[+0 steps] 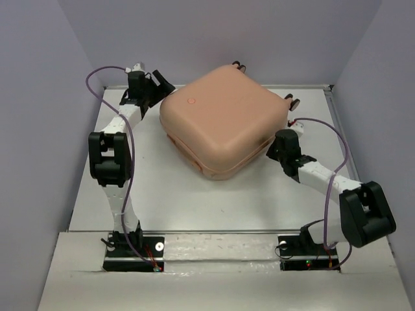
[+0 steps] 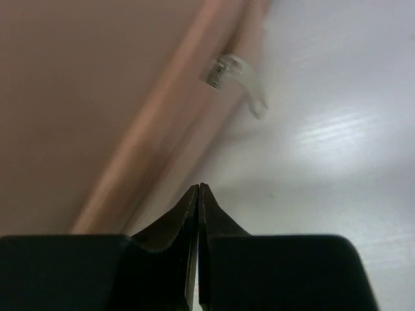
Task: Pack the luggage
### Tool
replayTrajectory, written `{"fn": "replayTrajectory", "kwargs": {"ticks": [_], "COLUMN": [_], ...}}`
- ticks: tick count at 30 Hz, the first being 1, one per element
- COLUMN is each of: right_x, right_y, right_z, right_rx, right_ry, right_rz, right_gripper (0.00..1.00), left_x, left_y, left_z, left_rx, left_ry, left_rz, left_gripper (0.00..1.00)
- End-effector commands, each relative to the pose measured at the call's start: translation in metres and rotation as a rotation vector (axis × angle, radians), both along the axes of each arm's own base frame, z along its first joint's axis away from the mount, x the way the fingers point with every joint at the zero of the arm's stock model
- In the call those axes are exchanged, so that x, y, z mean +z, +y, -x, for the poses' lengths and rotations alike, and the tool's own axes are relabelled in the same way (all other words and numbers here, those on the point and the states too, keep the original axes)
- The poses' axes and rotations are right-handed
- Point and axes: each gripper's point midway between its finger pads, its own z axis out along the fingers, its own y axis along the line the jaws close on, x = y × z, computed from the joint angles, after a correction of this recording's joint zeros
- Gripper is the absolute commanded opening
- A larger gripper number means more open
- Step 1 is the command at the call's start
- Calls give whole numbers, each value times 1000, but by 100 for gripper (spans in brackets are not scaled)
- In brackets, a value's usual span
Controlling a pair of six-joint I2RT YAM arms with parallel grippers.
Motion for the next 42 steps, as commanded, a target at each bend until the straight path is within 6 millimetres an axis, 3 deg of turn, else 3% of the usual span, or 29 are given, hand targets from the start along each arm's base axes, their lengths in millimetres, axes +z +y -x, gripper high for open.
{"fn": "replayTrajectory", "kwargs": {"ticks": [1,2,3,5,6,8,9,11,13,15,16,18,19,22,24,25,27,28,29,30,31,33,35,36,37,39,40,41,42], "right_x": [53,46,58,54,67,64,76,77,95,86,103,104,112,116,130,127,139,135,152,156,138,136,131,159,125,121,134,107,110], "right_y": [27,26,41,61,73,100,109,117,129,134,138,138,142,143,140,128,117,110,101,90,79,67,61,60,56,49,52,52,62], "right_z": [-51,-54,-63,-73,-81,-80,-84,-87,-93,-100,-111,-118,-127,-135,-141,-143,-141,-137,-129,-123,-111,-75,-50,-34,-14,5,24,41,56], "right_rx": [112,122,188,295,357,518,557,593,652,670,675,676,675,679,668,645,629,615,606,583,545,536,528,539,536,508,551,572,637], "right_ry": [-146,-137,-166,-175,-219,-209,-230,-226,-247,-195,-222,-196,-206,-187,-208,-180,-192,-176,-207,-214,-180,-195,-214,-325,-276,-325,-388,-350,-383], "right_rz": [-9,-5,-30,-39,-45,-78,-99,-112,-131,-125,-124,-128,-136,-153,-160,-163,-158,-153,-136,-121,-95,-74,-83,-102,-109,-129,-149,-163,-205], "right_gripper": [7,7,7,7,7,7,7,7,9,11,15,21,28,45,54,62,68,69,69,69,66,59,51,42,37,23,12,10,9], "left_x": [-15,-16,-21,-24,-28,-33,-50,-32,-27,-18,-10,-5,9,21,26,33,43,59,60,66,78,98,103,103,102,95,94,91,95], "left_y": [-74,-74,-81,-83,-83,-76,-71,-71,-67,-66,-69,-69,-76,-80,-81,-80,-77,-75,-72,-68,-63,-50,-39,-36,-36,-35,-36,-36,-40], "left_z": [50,56,72,84,93,114,129,145,165,175,186,197,208,227,235,240,247,251,255,256,260,266,268,270,272,274,276,278,284], "left_rx": [-162,-148,-142,-130,-125,-95,-77,-76,-57,-51,-58,-46,-65,-69,-77,-80,-81,-83,-81,-68,-69,-37,0,5,-3,-24,-34,-43,-79], "left_ry": [13,4,-6,-23,-19,-21,9,-45,-65,-92,-112,-133,-166,-202,-211,-232,-256,-300,-292,-307,-333,-389,-399,-387,-378,-351,-343,-330,-342], "left_rz": [130,150,181,195,196,182,166,175,176,180,187,184,195,205,214,220,222,219,200,180,143,97,64,47,34,-5,-10,-17,-11], "left_gripper": [90,90,90,90,89,89,89,89,89,89,89,89,89,89,89,89,89,89,90,90,90,91,93,94,94,95,96,96,97]}}
